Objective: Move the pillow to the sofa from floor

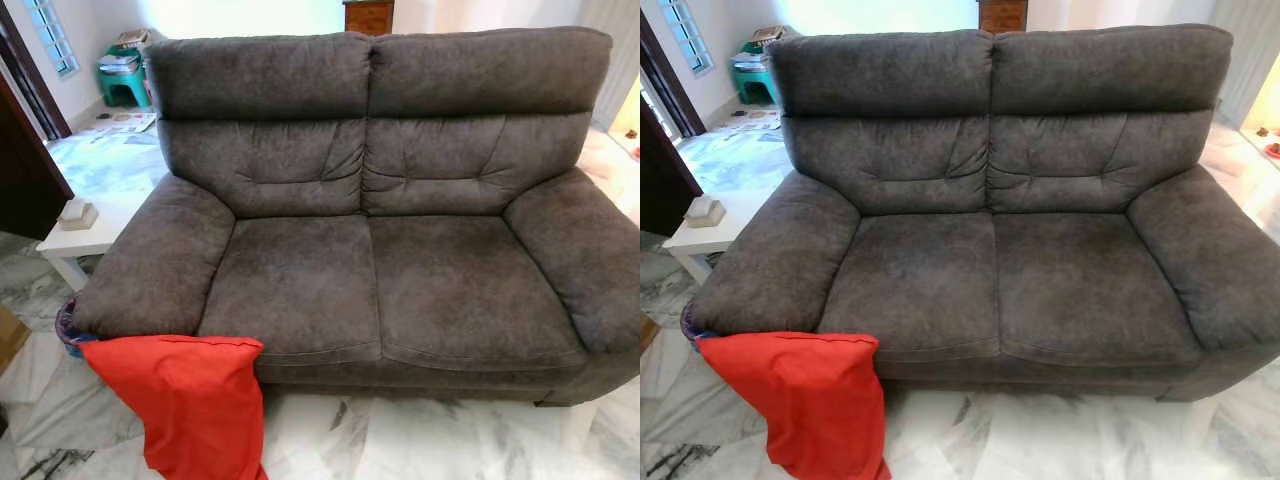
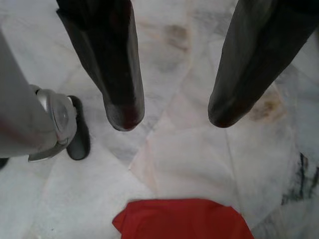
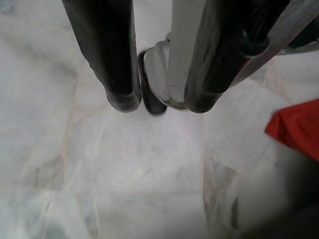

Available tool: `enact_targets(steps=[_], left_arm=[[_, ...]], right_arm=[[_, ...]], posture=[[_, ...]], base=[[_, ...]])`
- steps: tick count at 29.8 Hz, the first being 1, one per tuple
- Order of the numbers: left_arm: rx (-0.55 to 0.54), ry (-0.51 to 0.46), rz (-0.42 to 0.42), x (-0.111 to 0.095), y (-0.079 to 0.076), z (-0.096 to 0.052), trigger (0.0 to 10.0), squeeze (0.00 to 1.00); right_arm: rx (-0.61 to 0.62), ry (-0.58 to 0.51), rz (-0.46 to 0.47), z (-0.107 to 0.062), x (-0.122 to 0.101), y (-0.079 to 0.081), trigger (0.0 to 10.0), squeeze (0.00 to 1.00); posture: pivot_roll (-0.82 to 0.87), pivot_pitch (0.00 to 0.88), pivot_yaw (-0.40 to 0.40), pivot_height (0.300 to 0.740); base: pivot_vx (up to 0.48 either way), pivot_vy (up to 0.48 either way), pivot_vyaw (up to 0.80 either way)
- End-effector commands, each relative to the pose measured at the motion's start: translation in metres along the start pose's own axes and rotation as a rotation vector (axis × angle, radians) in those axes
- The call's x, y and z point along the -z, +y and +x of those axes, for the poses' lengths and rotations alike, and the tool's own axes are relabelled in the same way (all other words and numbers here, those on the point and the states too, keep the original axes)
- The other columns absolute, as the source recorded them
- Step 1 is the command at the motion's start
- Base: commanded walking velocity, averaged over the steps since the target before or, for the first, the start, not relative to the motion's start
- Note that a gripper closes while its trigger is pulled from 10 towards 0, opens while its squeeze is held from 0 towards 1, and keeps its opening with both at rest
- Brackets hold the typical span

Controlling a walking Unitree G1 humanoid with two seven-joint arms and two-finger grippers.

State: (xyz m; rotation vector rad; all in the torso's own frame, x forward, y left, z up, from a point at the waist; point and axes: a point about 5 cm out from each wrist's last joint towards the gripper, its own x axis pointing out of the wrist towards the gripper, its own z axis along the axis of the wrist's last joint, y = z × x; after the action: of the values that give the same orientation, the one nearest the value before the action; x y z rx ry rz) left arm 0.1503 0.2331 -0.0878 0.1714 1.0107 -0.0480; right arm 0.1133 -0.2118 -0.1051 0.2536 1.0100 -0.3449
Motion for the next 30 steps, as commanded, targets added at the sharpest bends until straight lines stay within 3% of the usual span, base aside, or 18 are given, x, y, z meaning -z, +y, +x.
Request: enact_targets(steps=[1, 7, 12, 30], left_arm=[[-0.014, 0.039, 0.007, 0.010, 0.006, -0.003, 10.0, 0.00], [-0.016, 0.036, 0.009, 0.008, 0.006, -0.002, 10.0, 0.00], [-0.025, 0.026, 0.018, 0.005, 0.013, -0.003, 10.0, 0.00], [0.006, 0.015, 0.001, 0.008, 0.003, -0.003, 10.0, 0.00]], right_arm=[[-0.007, 0.025, 0.000, -0.001, 0.007, 0.004, 10.0, 0.00], [-0.011, 0.021, -0.001, -0.001, 0.006, 0.007, 10.0, 0.00], [-0.016, 0.017, -0.001, 0.000, 0.005, 0.008, 10.0, 0.00], [-0.049, 0.003, -0.015, 0.000, 0.005, 0.015, 10.0, 0.00]], posture=[[-0.02, 0.045, 0.095, 0.740], [-0.01, 0.048, 0.095, 0.740], [-0.01, 0.057, 0.097, 0.740], [-0.01, 0.063, 0.103, 0.740]], base=[[0.000, 0.364, 0.00], [0.000, 0.355, 0.00], [0.000, 0.000, 0.00], [0.000, 0.000, 0.00]])
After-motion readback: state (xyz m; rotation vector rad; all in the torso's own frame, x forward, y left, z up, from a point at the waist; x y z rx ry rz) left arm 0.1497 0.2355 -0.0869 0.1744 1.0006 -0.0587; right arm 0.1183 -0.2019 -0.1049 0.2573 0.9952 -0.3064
